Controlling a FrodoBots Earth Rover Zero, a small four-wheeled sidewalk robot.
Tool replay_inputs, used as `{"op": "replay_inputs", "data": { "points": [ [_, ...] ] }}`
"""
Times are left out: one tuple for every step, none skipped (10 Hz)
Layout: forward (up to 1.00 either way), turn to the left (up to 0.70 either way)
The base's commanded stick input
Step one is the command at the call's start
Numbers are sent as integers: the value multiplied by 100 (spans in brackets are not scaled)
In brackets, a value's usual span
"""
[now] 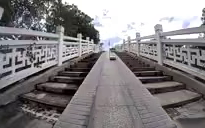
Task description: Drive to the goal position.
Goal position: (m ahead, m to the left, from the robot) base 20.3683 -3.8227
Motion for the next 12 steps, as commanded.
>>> {"op": "replay_inputs", "data": {
  "points": [
    [49,0],
    [59,0],
    [69,0],
    [70,0],
    [70,0],
    [70,0],
    [70,0],
    [70,0],
    [70,0],
    [70,0],
    [70,0],
    [70,-1]
  ]
}}
